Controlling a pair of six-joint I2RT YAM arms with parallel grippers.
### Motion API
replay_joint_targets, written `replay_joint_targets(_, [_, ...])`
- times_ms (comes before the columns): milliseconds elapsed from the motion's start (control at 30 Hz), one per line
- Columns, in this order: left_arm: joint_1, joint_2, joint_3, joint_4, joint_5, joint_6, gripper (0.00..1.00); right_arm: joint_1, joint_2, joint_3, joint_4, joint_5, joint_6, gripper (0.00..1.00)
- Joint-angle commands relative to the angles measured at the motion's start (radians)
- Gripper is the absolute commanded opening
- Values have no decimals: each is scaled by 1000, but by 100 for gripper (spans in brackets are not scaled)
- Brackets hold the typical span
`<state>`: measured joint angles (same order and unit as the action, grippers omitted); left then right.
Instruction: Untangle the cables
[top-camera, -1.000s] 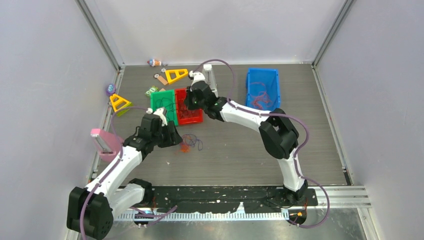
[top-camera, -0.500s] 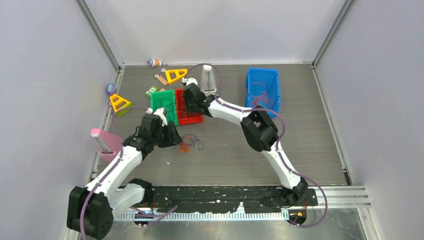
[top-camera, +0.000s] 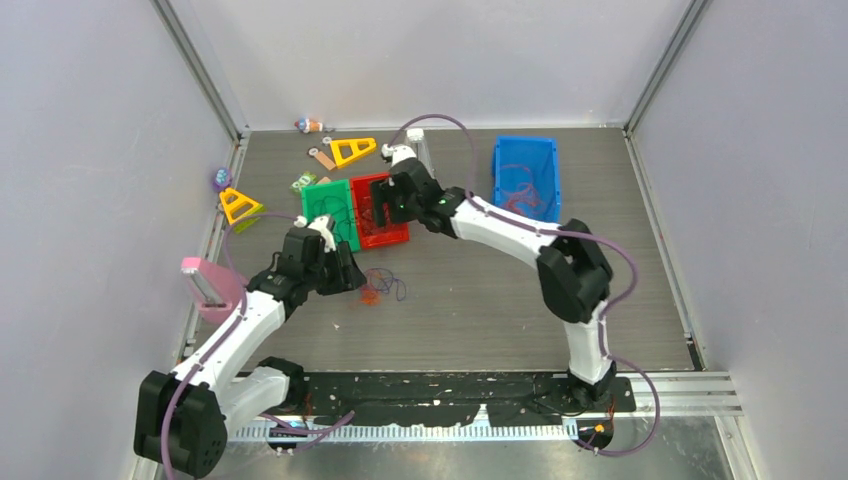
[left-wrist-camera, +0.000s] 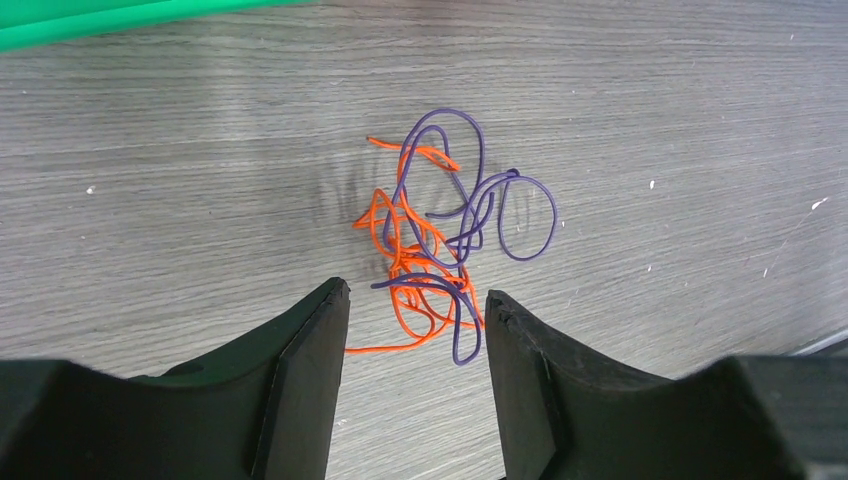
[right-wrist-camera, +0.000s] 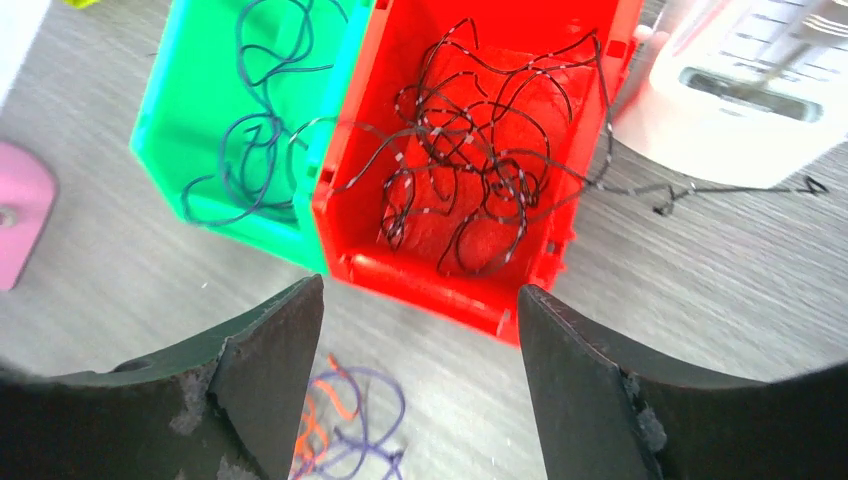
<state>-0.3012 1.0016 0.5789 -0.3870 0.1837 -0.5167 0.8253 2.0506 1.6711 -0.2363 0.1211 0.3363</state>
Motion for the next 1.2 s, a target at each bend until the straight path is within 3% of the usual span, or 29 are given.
replay_joint_targets(0, [-6, 2, 25, 56, 32, 13, 54, 3, -188, -195, 128, -60, 19, 78])
replay_joint_targets(233, [-30, 59, 34, 72, 51, 11, 52, 14, -344, -535, 295, -168, 38, 75])
replay_joint_targets(433, [-41, 67, 37, 61, 39, 10, 51, 76, -318, -658, 401, -204, 61, 73])
replay_joint_targets(533, [-41, 16, 37, 24, -9, 18, 57, 109, -262, -643, 401, -177, 57, 73])
replay_joint_targets(667, [-41, -81, 45, -59, -101, 18, 77, 151, -196, -589, 353, -106, 29, 72])
replay_joint_targets(767, [-40, -159, 33, -102, -164, 1, 82, 183, -151, -513, 270, 33, -3, 63])
replay_joint_targets(900, [-39, -235, -11, -114, -175, -25, 81, 196, -122, -482, 197, 141, -8, 56])
replay_joint_targets(1067, [-41, -273, -104, -67, -157, -40, 71, 196, -158, -517, 227, 135, -1, 17])
replay_joint_targets(1167, [-52, -279, -148, -43, -150, -37, 63, 193, -193, -543, 257, 111, 0, 6])
